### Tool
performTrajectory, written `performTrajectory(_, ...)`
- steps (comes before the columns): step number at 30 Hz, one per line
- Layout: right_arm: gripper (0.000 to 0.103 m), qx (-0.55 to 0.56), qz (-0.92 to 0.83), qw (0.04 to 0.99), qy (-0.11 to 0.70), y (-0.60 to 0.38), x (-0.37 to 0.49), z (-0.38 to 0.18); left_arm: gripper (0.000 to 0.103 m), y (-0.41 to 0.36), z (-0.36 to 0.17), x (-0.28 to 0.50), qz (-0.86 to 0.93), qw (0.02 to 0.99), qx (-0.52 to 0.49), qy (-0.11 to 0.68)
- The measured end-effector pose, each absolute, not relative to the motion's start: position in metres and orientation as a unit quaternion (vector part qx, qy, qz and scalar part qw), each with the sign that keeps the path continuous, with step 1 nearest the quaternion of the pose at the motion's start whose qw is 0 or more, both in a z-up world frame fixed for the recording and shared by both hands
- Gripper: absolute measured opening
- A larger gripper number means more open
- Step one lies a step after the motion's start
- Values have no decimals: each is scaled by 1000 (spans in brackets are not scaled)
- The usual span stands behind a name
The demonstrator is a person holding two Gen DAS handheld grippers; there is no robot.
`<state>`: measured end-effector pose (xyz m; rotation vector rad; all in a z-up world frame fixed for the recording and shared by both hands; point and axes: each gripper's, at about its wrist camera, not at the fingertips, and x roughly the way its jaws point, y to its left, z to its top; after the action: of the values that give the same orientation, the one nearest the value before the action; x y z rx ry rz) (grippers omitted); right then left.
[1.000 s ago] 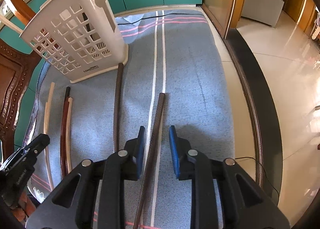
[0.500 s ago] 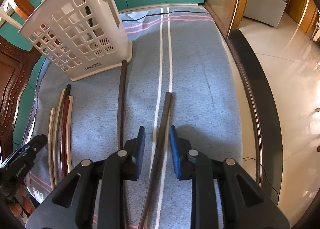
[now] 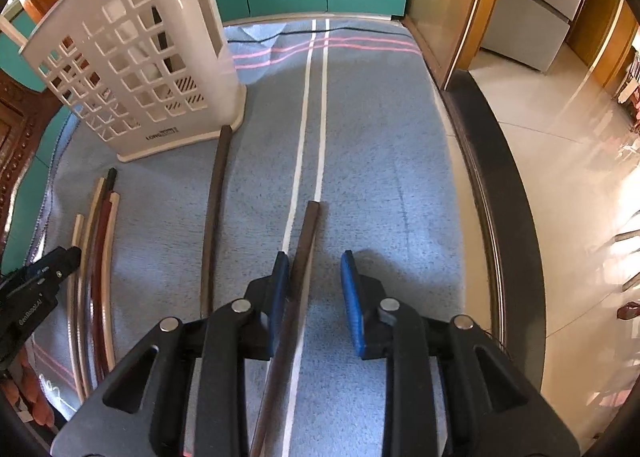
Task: Organize utensils
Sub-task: 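Close the left tool on a light wooden chopstick while the right tool closes on a dark brown one, then lift both held chopsticks and lower them into the white holder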
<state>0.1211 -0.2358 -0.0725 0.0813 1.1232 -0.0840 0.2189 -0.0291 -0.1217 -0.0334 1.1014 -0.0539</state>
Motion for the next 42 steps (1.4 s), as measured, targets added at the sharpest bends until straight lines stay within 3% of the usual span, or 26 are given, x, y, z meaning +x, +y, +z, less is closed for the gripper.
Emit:
performTrajectory(9,25,23,-39,841,539,-225,131,-73,35,-36,-123,240,-38,840,13,541)
performTrajectory(11,10,51,-29,838,542,-230,132,-73,15,-39,-122,239,-46,845,18,533)
performTrajectory(13,9,77,-22,836,543,-236,135,-72,8,-42,-122,238,-46,848,26,528)
performTrajectory(20,6,119,4,861,495,-244,120,-25,7,-36,-83,220,-67,878,-13,473)
performTrajectory(33,7,164,79,942,283,-256,56,159,7,-21,117,155,-155,954,-83,245)
performTrajectory(38,7,189,64,964,177,-262,58,212,7,-9,162,171,-140,968,-142,153)
performTrajectory(42,7,200,28,974,98,-261,66,221,7,-5,166,186,-116,977,-151,95)
